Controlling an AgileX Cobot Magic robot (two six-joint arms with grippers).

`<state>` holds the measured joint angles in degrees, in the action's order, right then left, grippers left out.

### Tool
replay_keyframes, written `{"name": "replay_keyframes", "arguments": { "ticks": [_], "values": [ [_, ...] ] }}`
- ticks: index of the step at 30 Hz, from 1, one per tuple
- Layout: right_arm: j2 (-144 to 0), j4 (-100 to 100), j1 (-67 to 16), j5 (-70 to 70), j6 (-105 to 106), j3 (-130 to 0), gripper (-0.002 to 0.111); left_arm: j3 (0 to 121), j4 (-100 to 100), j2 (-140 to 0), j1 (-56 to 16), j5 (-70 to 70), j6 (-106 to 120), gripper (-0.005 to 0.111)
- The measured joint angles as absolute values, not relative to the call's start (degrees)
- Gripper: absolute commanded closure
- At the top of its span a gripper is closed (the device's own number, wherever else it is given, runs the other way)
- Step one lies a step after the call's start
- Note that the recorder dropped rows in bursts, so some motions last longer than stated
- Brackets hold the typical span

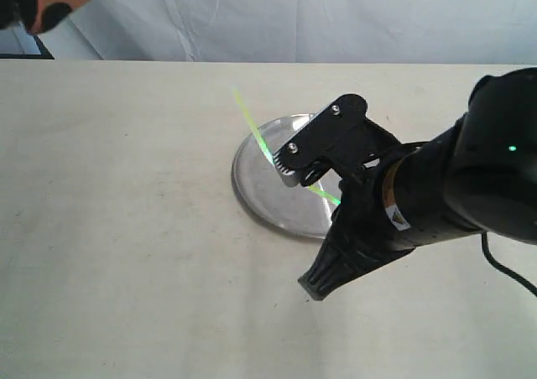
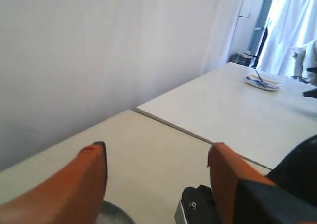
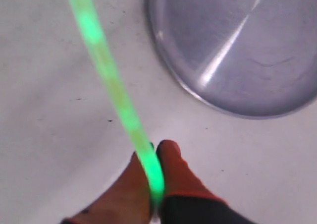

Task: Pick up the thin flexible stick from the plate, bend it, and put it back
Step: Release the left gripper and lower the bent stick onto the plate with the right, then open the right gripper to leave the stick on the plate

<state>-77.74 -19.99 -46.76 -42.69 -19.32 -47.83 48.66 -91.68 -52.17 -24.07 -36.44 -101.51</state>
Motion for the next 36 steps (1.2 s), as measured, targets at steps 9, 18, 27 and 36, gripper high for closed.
{"name": "replay_keyframes", "arguments": {
  "ticks": [9, 18, 27, 36],
  "values": [
    [-90.73, -20.96, -29.55, -35.03, -17.41, -47.83, 0.109, 48.80, -96.24, -43.91, -24.07, -33.42, -101.51, 0.065],
    [-102.52, -17.33, -21.97, -23.88, -15.46, -47.83, 0.109, 48.80, -99.73, -37.68, -24.07, -28.14, -103.41, 0.065],
    [-103.65, -18.58, -21.97, -17.38, -15.42, -47.83, 0.085, 48.80, -99.98, -37.03, -24.07, -27.54, -104.79, 0.065],
    [-103.65, -18.97, -21.97, -18.34, -15.32, -47.83, 0.066, 48.80, -100.01, -37.03, -24.07, -27.54, -105.11, 0.065]
  ]
}}
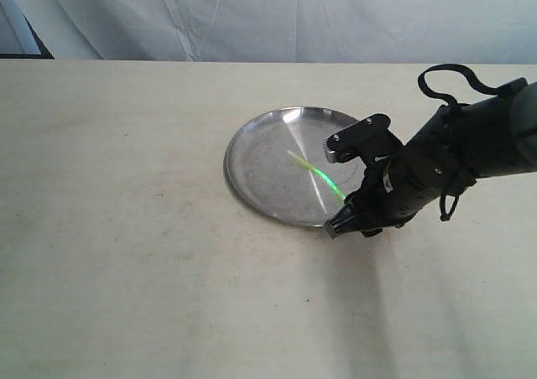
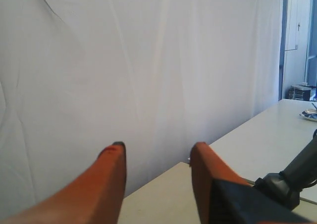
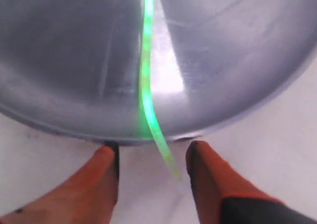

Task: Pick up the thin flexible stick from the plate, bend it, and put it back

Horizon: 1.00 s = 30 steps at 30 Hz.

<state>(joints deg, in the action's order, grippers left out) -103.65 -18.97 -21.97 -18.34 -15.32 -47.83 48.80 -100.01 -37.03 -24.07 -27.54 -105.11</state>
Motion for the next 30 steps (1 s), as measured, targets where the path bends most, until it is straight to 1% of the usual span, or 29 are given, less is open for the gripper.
{"name": "replay_keyframes", "arguments": {
  "ticks": [5, 9, 17, 22, 24, 25, 26, 27, 28, 30],
  "values": [
    [-103.00, -18.97, -21.97, -23.75, -16.20, -47.83, 0.071, 48.80, -100.11, -37.03, -24.07, -27.54, -105.11, 0.065],
    [-99.51, -18.97, -21.97, -26.42, -16.39, -47.83, 0.071, 48.80, -100.11, -37.03, -24.07, -27.32, -104.70, 0.065],
    [-85.88, -18.97, -21.97, -28.28, -16.39, -47.83, 0.071, 48.80, -100.11, -37.03, -24.07, -27.10, -104.11, 0.065],
    [-78.25, -18.86, -21.97, -32.28, -16.73, -47.83, 0.071, 48.80, -100.11, -37.03, -24.07, -27.10, -104.11, 0.065],
    [-72.69, -18.86, -21.97, -36.39, -17.26, -47.83, 0.072, 48.80, -100.11, -37.03, -24.07, -27.10, -104.11, 0.065],
    [-70.18, -18.72, -21.97, -38.37, -17.26, -47.83, 0.078, 48.80, -100.11, -37.03, -24.07, -27.10, -104.11, 0.065],
    [-67.51, -17.91, -21.97, -40.27, -17.37, -47.83, 0.088, 48.80, -100.11, -37.03, -24.07, -27.10, -104.11, 0.065],
    [-64.74, -16.79, -21.97, -41.88, -16.37, -47.83, 0.101, 48.80, -100.11, -37.03, -24.07, -27.10, -104.11, 0.065],
    [-61.86, -14.85, -21.97, -43.06, -15.02, -47.83, 0.108, 48.80, -100.11, -37.03, -24.07, -27.10, -104.11, 0.065],
    [-55.97, -10.61, -21.97, -43.76, -12.74, -47.83, 0.108, 48.80, -100.11, -37.03, -24.07, -27.10, -104.11, 0.065]
  ]
}}
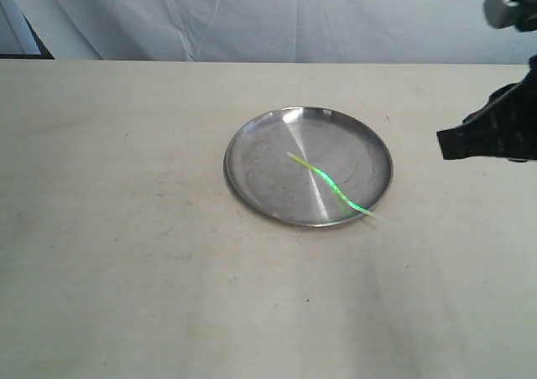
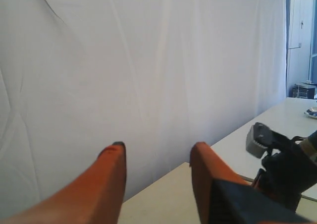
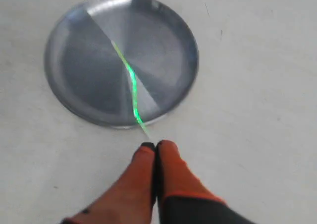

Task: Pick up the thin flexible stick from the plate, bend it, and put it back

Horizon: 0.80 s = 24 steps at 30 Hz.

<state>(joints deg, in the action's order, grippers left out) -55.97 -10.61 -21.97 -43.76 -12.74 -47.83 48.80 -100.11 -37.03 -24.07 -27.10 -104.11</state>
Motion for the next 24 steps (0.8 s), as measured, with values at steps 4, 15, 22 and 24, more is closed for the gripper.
{"name": "replay_keyframes", "arguments": {
  "ticks": [4, 15, 22, 24],
  "values": [
    [-46.78, -3.19, -21.97, -42.37, -11.54, -47.83, 0.108, 48.80, -100.11, -37.03, -24.07, -27.10, -104.11, 0.065],
    [-39.59, -3.67, -21.86, -41.18, -11.30, -46.60, 0.108, 48.80, -100.11, -37.03, -24.07, -27.10, -104.11, 0.065],
    [-27.32, -2.00, -14.67, -25.55, -11.30, -29.64, 0.108, 48.80, -100.11, -37.03, -24.07, -27.10, -104.11, 0.065],
    [-22.92, -0.42, -11.62, -21.63, -11.40, -23.47, 0.108, 48.80, -100.11, -37.03, -24.07, -27.10, -104.11, 0.065]
  ]
}}
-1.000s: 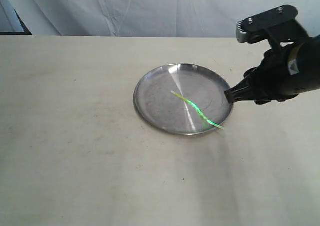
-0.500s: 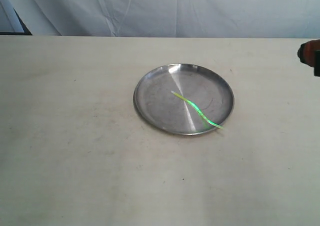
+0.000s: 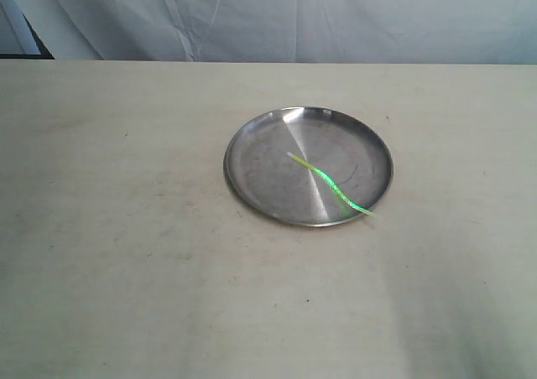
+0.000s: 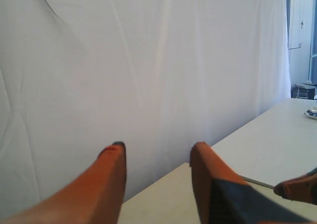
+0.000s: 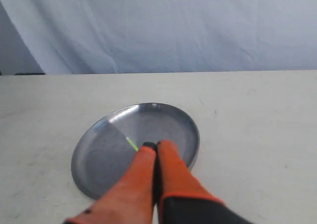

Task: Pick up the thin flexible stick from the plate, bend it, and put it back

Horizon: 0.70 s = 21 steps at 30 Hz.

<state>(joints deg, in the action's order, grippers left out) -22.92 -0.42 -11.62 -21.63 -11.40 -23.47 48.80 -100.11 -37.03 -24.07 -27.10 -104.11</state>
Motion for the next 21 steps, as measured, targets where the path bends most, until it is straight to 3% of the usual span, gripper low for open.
{"name": "replay_keyframes", "arguments": {
  "ticks": [9, 21],
  "values": [
    [-2.14, 4.33, -2.81, -17.00, -11.50, -2.58, 0.108, 48.80, -100.11, -37.03, -24.07, -27.10, -104.11, 0.065],
    [-0.38, 7.49, -2.33, -18.37, -11.50, -0.12, 0.108, 48.80, -100.11, -37.03, -24.07, -27.10, -104.11, 0.065]
  ]
}}
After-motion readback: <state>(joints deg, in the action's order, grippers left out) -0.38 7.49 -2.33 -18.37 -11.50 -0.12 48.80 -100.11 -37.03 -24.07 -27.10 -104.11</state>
